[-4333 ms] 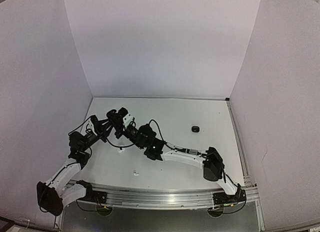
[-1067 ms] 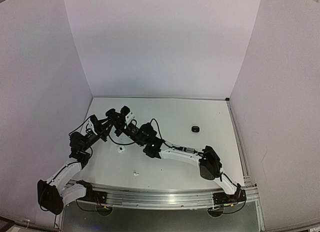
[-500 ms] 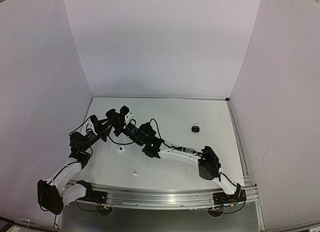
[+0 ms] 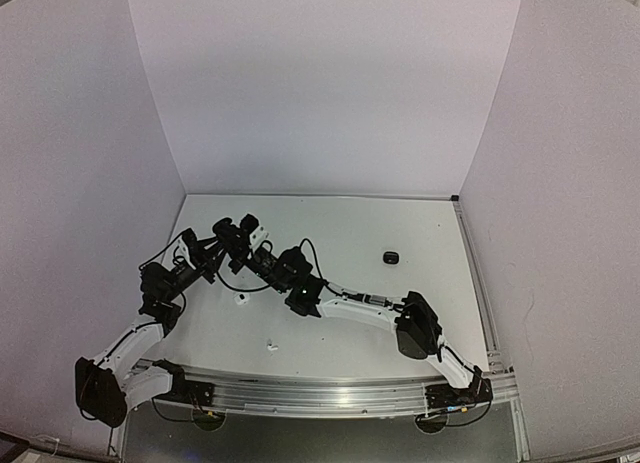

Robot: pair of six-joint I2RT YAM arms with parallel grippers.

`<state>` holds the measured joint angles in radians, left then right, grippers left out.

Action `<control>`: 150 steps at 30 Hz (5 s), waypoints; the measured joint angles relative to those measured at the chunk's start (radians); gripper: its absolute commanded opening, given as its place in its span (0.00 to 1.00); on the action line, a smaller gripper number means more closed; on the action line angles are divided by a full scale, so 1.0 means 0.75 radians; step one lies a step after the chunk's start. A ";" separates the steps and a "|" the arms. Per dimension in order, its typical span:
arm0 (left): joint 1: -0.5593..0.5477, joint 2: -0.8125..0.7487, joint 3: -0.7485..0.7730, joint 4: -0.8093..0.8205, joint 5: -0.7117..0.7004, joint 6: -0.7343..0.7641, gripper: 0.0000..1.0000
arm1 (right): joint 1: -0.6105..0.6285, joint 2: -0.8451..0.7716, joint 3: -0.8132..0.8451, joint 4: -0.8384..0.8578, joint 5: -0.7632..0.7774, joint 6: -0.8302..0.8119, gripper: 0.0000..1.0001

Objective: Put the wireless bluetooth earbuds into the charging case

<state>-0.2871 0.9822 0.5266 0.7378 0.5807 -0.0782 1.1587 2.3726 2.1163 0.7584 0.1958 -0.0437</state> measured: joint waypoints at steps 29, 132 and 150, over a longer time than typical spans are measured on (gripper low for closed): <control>-0.001 0.010 0.000 -0.016 0.005 0.004 0.00 | -0.006 -0.036 -0.090 0.025 0.019 -0.006 0.12; -0.006 0.264 0.036 0.049 0.635 -0.410 0.00 | -0.257 -0.468 -0.103 -1.477 -0.708 0.447 0.69; -0.046 0.316 0.030 0.359 0.723 -0.824 0.00 | -0.279 -0.339 0.040 -1.486 -1.031 0.499 0.19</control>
<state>-0.3218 1.2190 0.5488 1.0072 1.1230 -0.6961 0.9497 2.1182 2.1461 -0.3562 -0.5774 0.3306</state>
